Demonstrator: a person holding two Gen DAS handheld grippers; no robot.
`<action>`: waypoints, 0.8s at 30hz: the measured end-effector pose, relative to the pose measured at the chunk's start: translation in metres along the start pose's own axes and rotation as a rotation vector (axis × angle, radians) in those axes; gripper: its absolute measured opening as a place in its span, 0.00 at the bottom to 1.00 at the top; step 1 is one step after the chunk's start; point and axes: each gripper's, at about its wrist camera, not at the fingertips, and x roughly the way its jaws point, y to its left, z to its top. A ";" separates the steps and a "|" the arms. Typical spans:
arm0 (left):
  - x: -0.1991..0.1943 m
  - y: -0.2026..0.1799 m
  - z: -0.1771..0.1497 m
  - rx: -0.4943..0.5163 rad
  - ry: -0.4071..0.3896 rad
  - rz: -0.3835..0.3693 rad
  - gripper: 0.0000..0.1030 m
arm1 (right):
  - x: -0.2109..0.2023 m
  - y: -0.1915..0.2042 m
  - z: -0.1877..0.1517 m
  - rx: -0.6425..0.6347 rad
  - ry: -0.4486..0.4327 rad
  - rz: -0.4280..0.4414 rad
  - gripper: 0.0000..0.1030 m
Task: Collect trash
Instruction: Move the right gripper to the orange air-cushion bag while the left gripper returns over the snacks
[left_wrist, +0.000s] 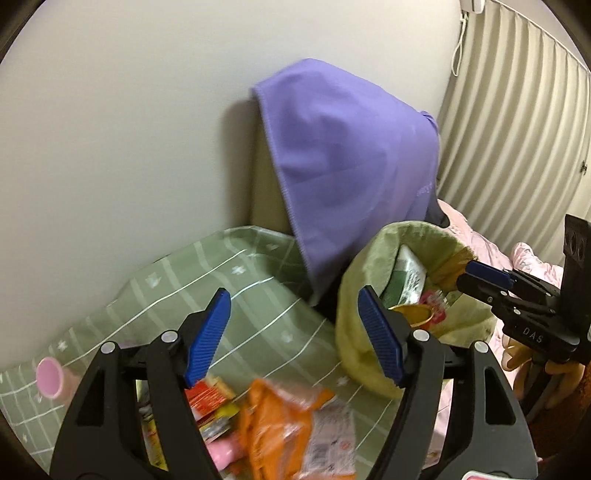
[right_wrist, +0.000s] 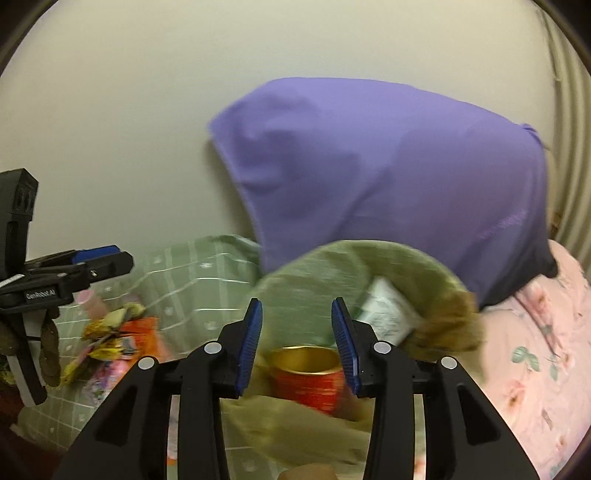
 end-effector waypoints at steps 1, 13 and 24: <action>-0.004 0.004 -0.004 -0.003 0.000 0.003 0.66 | 0.002 0.005 0.000 -0.001 0.002 0.020 0.44; -0.052 0.149 -0.088 -0.294 0.040 0.189 0.66 | 0.030 0.073 -0.020 -0.075 0.095 0.221 0.47; -0.030 0.183 -0.125 -0.356 0.139 0.130 0.66 | 0.052 0.092 -0.046 -0.123 0.193 0.271 0.47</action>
